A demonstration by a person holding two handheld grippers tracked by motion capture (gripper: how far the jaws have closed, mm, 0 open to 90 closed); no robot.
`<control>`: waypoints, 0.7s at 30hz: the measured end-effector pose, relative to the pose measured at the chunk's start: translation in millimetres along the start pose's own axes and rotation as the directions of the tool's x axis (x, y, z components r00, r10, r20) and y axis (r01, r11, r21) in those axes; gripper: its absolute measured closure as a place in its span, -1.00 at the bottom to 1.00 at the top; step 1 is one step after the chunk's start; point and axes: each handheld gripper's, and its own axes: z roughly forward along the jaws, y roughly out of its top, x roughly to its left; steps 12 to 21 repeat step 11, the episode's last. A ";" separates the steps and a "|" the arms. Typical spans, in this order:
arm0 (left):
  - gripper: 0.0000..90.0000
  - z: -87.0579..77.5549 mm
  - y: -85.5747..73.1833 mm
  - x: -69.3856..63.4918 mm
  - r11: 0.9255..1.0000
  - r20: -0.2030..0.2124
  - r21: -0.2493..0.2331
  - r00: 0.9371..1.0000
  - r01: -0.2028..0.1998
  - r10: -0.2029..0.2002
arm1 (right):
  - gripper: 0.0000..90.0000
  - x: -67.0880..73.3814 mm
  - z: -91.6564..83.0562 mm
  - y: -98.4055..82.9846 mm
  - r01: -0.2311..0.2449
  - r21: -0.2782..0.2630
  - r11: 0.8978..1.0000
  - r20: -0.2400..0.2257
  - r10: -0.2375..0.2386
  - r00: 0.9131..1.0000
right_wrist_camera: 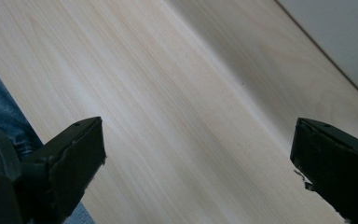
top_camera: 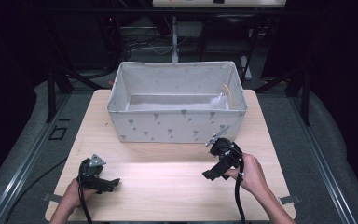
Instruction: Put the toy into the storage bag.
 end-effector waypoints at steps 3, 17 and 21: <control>-1.00 0.1 0.1 0.0 1.000 0.001 0.000 1.000 0.000 0.000 | -0.90 -0.3 8.0 -4.6 0.001 0.015 1.000 0.019 -0.001 1.000; -1.00 0.4 0.2 0.0 1.000 -0.002 -0.003 1.000 -0.001 0.001 | -0.88 -5.5 22.3 -8.0 0.004 0.063 0.998 0.035 -0.006 0.999; -1.00 0.4 0.2 0.0 1.000 -0.002 -0.003 1.000 -0.001 0.001 | -0.88 -5.5 22.3 -8.0 0.004 0.063 0.998 0.035 -0.006 0.999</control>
